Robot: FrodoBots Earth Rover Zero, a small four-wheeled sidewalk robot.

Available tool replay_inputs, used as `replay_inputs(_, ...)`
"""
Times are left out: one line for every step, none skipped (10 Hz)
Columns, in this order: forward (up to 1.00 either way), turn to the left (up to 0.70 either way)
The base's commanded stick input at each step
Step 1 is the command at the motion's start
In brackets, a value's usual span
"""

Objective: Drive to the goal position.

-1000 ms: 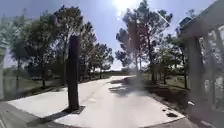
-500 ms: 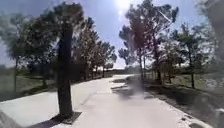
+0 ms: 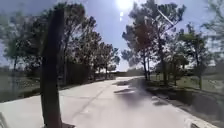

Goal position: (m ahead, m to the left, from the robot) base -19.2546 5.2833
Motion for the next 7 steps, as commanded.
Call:
replay_inputs(0.70, 0.00)
replay_inputs(0.70, 0.00)
replay_inputs(0.70, 0.00)
replay_inputs(0.70, 0.00)
replay_inputs(0.70, 0.00)
replay_inputs(0.70, 0.00)
replay_inputs(0.70, 0.00)
